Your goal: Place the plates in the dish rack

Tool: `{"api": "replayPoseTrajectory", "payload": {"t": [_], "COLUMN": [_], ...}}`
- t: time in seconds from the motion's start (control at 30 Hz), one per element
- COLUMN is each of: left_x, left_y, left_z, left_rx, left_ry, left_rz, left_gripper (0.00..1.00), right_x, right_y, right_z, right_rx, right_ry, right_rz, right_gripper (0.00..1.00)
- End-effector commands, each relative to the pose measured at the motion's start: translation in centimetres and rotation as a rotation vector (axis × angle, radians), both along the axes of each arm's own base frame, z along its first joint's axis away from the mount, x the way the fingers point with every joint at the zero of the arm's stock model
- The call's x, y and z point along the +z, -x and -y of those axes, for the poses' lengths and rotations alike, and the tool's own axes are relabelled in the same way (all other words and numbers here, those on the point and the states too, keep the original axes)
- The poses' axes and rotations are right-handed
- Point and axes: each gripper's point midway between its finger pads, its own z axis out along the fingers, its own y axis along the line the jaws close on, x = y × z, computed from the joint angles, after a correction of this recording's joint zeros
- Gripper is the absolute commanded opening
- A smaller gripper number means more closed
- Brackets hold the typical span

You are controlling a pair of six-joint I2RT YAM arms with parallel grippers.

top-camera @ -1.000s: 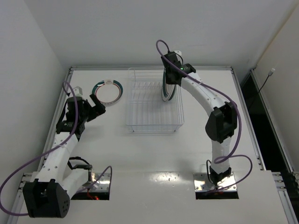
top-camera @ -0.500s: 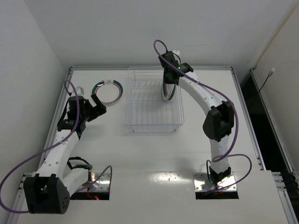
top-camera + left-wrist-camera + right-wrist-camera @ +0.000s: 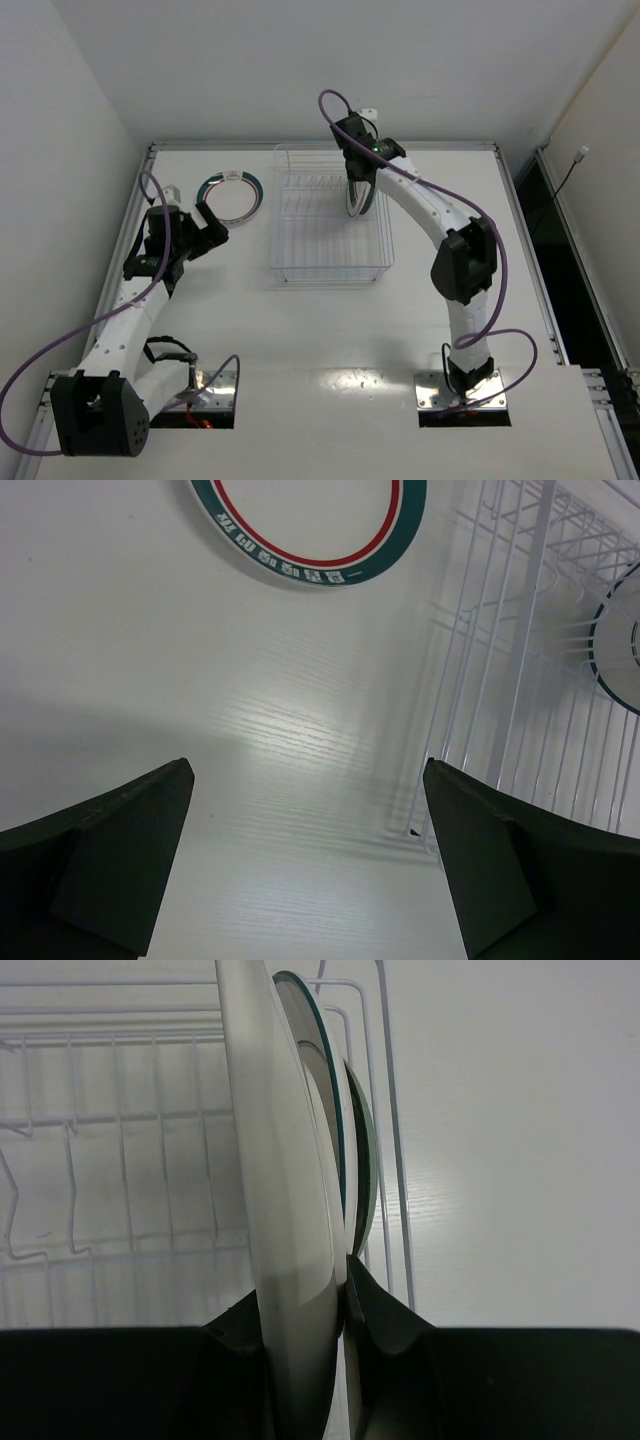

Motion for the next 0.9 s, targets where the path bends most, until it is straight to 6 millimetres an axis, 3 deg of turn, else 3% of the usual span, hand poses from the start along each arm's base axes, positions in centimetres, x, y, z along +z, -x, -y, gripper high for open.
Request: {"api": "replayPoseTrajectory", "payload": {"t": [0.0, 0.43, 0.87], "left_x": [1.6, 1.6, 1.6], "left_y": [-0.9, -0.9, -0.9], "left_z": [-0.2, -0.2, -0.3], "left_rx": [-0.009, -0.009, -0.002], "left_ry": [-0.013, -0.013, -0.017], "left_rz": [0.055, 0.055, 0.055], "left_gripper": [1.0, 1.0, 1.0], "right_x": [0.4, 0.6, 4.6], "right_y": [-1.2, -0.7, -0.3], "right_z": [-1.1, -2.0, -1.2], "right_rx": [-0.001, -0.009, -0.023], "right_ry": [0.017, 0.082, 0.066], "right_rz": [0.055, 0.071, 0.146], "right_gripper": [0.0, 0.0, 0.0]}}
